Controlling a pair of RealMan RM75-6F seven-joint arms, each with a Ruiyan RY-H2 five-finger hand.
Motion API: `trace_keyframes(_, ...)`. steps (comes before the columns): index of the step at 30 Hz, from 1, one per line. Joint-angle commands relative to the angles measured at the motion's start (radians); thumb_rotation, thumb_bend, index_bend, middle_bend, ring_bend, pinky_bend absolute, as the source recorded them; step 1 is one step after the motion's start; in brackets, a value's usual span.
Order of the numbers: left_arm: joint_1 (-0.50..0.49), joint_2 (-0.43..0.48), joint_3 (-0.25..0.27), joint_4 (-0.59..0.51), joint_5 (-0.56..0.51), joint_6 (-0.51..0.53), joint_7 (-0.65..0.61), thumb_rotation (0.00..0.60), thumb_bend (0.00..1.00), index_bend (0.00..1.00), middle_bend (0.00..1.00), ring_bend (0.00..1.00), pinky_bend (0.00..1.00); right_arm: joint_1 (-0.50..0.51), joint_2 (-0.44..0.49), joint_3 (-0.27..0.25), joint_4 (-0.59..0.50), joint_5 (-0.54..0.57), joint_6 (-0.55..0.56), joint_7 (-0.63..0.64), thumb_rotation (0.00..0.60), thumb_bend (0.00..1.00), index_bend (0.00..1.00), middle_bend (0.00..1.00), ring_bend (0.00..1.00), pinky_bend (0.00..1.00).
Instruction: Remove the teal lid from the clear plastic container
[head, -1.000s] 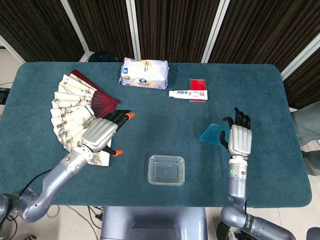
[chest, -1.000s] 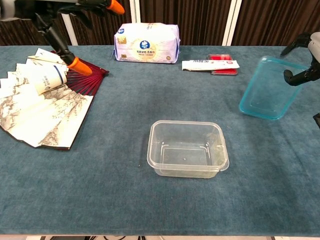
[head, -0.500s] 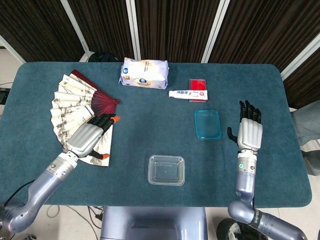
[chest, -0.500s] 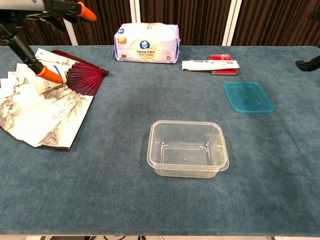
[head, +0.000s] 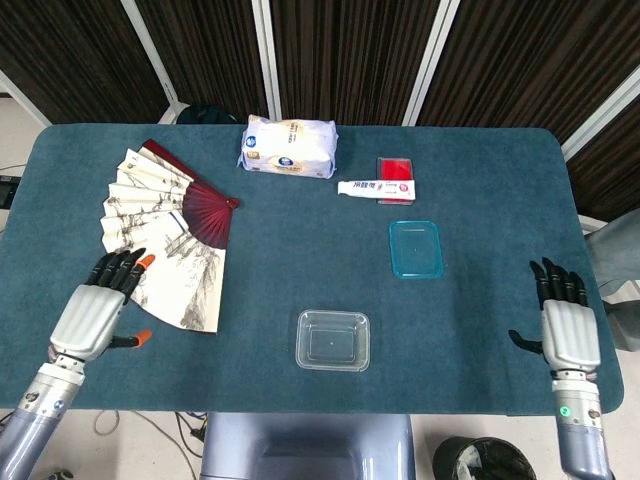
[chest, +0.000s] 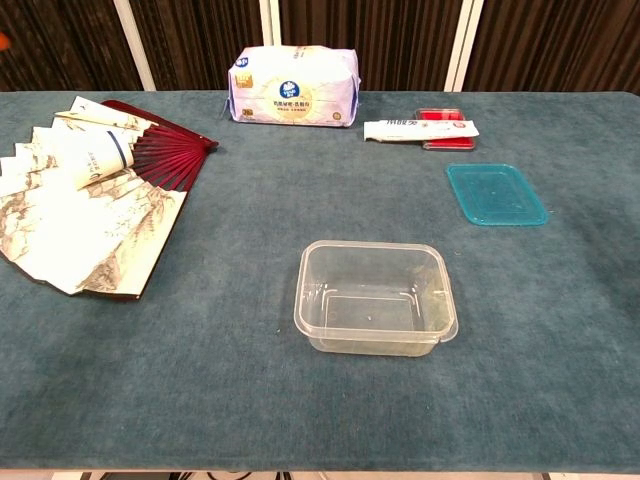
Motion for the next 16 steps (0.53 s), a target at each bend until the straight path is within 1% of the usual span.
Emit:
trace_keyframes(1,0.105,-0.021,0.055,0.094,0.060,0.089,-0.024,0.600,0.00,0.00,0.00,0.00,0.04,-0.063,0.072,-0.060,-0.002,-0.090,0.052,0.083,0.600,0.21,0.00,0.00,0.00,0.00)
trace_keyframes(3,0.134,-0.026,0.061,0.133,0.075,0.117,-0.033,0.600,0.00,0.00,0.00,0.00,0.03,-0.079,0.087,-0.075,0.021,-0.117,0.071,0.105,0.600,0.21,0.00,0.00,0.00,0.00)
trace_keyframes(4,0.165,-0.031,0.064,0.184,0.091,0.152,-0.039,0.600,0.00,0.00,0.00,0.00,0.03,-0.092,0.097,-0.088,0.046,-0.138,0.088,0.124,0.600,0.21,0.00,0.00,0.00,0.00)
trace_keyframes(5,0.174,-0.034,0.065,0.200,0.098,0.162,-0.042,0.600,0.00,0.00,0.00,0.00,0.03,-0.097,0.100,-0.091,0.053,-0.141,0.093,0.131,0.600,0.20,0.00,0.00,0.00,0.00)
trace_keyframes(6,0.202,-0.042,0.066,0.250,0.109,0.190,-0.055,0.600,0.00,0.00,0.00,0.00,0.02,-0.105,0.105,-0.096,0.063,-0.149,0.104,0.154,0.600,0.20,0.00,0.00,0.00,0.00)
trace_keyframes(9,0.232,-0.050,0.057,0.306,0.099,0.204,-0.092,0.600,0.00,0.00,0.00,0.00,0.02,-0.110,0.107,-0.092,0.078,-0.162,0.126,0.183,0.600,0.20,0.00,0.00,0.00,0.00)
trace_keyframes(11,0.245,-0.056,0.038,0.320,0.069,0.192,-0.149,0.600,0.00,0.00,0.00,0.00,0.02,-0.111,0.102,-0.091,0.089,-0.164,0.131,0.195,0.600,0.20,0.00,0.00,0.00,0.00)
trace_keyframes(16,0.259,-0.057,0.002,0.354,0.050,0.184,-0.193,0.600,0.00,0.00,0.00,0.00,0.02,-0.110,0.091,-0.085,0.100,-0.155,0.141,0.198,0.600,0.20,0.00,0.00,0.00,0.00)
